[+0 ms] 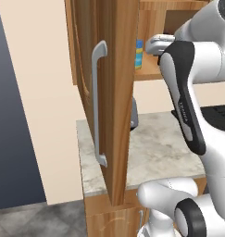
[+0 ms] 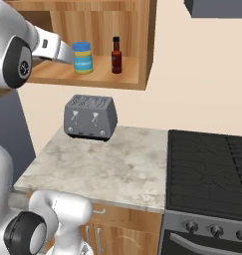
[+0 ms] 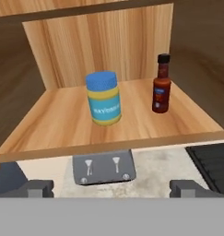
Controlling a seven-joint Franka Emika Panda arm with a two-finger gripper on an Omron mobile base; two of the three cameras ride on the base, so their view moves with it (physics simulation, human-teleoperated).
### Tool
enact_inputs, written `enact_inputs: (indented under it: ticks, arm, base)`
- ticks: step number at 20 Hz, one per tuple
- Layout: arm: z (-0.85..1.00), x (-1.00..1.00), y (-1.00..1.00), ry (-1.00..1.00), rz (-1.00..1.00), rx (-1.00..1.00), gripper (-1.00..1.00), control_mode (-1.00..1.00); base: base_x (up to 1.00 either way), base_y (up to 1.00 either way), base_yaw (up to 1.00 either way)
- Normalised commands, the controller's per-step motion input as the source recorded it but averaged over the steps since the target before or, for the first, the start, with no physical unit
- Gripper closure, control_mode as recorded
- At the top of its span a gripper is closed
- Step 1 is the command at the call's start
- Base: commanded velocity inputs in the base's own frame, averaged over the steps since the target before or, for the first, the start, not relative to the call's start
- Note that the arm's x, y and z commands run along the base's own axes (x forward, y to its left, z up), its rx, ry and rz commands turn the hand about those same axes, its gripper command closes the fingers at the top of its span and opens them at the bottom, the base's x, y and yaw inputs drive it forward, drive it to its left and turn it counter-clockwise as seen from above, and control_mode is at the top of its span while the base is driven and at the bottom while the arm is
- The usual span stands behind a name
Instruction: Move the mayonnaise and condiment bottle from the cabinet to the dining counter.
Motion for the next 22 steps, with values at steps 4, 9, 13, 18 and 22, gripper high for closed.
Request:
enact_inputs:
  ticks: [4, 9, 13, 18, 22]
  arm:
    - [0.00, 0.21, 0.00, 0.00, 0.02, 0.00, -1.00, -1.00]
    - [0.00, 0.35, 0.00, 0.00, 0.00, 0.00, -1.00, -1.00]
    - [0.00, 0.37, 0.01, 0.00, 0.00, 0.00, -1.00, -1.00]
    - [0.00, 0.30, 0.00, 0.00, 0.00, 0.00, -1.00, -1.00]
    - [-0.03, 0.22, 0.02, -0.01, 0.00, 0.00, -1.00, -1.00]
  base:
    - [0.00, 0.00, 0.00]
    - [0.00, 0.00, 0.00]
    - [0.00, 0.00, 0.00]
    - [0.00, 0.00, 0.00]
    - [0.00, 0.00, 0.00]
